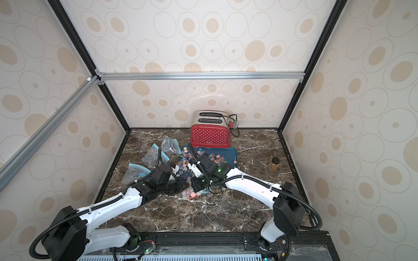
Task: Pour candies out of the ziploc bag
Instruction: 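Pick up the ziploc bag from the center of the board, then pour the candies out of the ziploc bag onto the tray.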
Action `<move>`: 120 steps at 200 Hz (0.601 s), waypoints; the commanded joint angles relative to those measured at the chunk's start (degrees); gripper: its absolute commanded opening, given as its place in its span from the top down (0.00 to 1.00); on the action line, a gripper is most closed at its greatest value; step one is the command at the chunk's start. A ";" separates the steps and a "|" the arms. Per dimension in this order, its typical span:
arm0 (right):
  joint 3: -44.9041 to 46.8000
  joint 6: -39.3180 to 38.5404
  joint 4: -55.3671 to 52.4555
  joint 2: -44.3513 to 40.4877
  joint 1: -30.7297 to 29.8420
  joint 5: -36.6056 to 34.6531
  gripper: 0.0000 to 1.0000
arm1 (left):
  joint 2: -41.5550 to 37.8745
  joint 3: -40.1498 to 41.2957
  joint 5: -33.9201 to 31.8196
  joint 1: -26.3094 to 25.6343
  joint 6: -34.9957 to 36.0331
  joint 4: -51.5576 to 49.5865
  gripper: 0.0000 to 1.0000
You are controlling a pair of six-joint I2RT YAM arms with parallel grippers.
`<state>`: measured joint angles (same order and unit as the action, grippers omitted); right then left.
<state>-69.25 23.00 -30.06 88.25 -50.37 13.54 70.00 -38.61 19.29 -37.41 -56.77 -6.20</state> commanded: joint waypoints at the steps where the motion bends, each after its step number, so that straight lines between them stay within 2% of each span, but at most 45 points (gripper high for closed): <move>1: -2.89 -1.18 -3.10 -0.89 2.42 -3.29 1.00 | 2.30 -7.94 -1.66 0.90 4.55 -2.20 1.00; 56: -8.75 -6.14 -4.37 3.37 11.30 -2.22 1.00 | 17.67 -23.31 2.03 6.04 9.89 -2.33 1.00; 94: -14.64 -8.69 -5.95 9.76 16.60 -1.85 1.00 | 30.85 -36.26 5.33 7.16 11.81 -2.30 1.00; 120: -16.15 -8.75 -5.32 13.11 18.83 -2.63 1.00 | 36.81 -43.65 7.00 7.24 12.07 -3.34 1.00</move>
<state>-83.48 16.19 -34.11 99.39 -32.84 11.44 103.70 -75.11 23.44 -30.61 -46.96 -8.91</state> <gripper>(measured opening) 0.047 0.048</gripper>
